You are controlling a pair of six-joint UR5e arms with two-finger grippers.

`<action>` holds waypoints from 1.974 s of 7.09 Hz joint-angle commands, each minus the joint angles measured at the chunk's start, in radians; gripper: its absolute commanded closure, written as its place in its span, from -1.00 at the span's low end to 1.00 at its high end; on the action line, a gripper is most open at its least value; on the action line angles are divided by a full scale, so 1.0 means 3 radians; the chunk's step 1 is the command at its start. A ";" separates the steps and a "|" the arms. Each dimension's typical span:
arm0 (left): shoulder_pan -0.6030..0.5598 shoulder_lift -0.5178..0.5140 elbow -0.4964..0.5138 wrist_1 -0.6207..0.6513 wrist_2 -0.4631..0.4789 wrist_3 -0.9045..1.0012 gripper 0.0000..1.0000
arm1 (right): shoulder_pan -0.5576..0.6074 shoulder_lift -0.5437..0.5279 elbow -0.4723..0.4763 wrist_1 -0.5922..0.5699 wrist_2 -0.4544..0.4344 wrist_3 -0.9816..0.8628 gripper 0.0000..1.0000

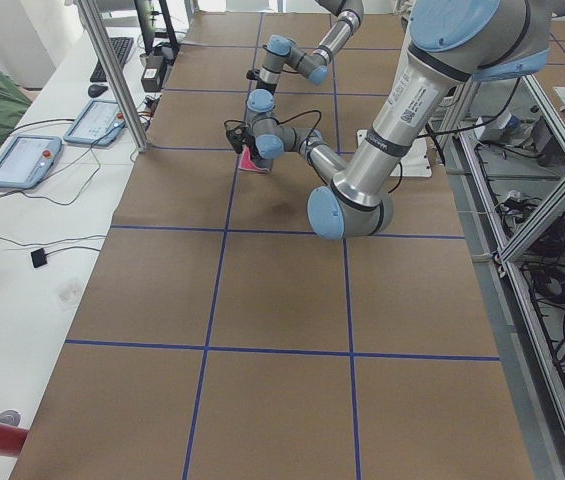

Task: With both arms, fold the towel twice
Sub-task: 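Lift both near corners and fold them over toward the far edge, then release the towel and raise both grippers away from it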

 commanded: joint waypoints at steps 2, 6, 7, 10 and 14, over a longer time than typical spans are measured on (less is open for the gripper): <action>-0.0001 -0.0021 0.0043 -0.0050 0.0003 -0.0071 0.70 | 0.0002 0.0009 -0.0013 0.0007 -0.0009 0.0000 -0.44; -0.0011 -0.0083 0.0038 -0.0050 -0.0002 -0.0102 -1.00 | 0.0033 0.0044 -0.0018 0.0002 0.0006 0.0010 -0.98; -0.0031 -0.0093 0.0028 -0.0055 -0.0002 -0.0097 -1.00 | 0.0058 0.0039 -0.0013 0.0002 0.0031 0.0000 -0.98; -0.0306 -0.0139 0.0013 0.0031 -0.0337 0.0045 -0.99 | 0.0084 -0.0057 0.0053 -0.0049 0.0469 -0.0413 -0.98; -0.0640 -0.0088 -0.0018 0.0252 -0.0799 0.0756 -0.98 | 0.0089 -0.0170 0.0436 -0.0918 0.0691 -0.1490 -0.98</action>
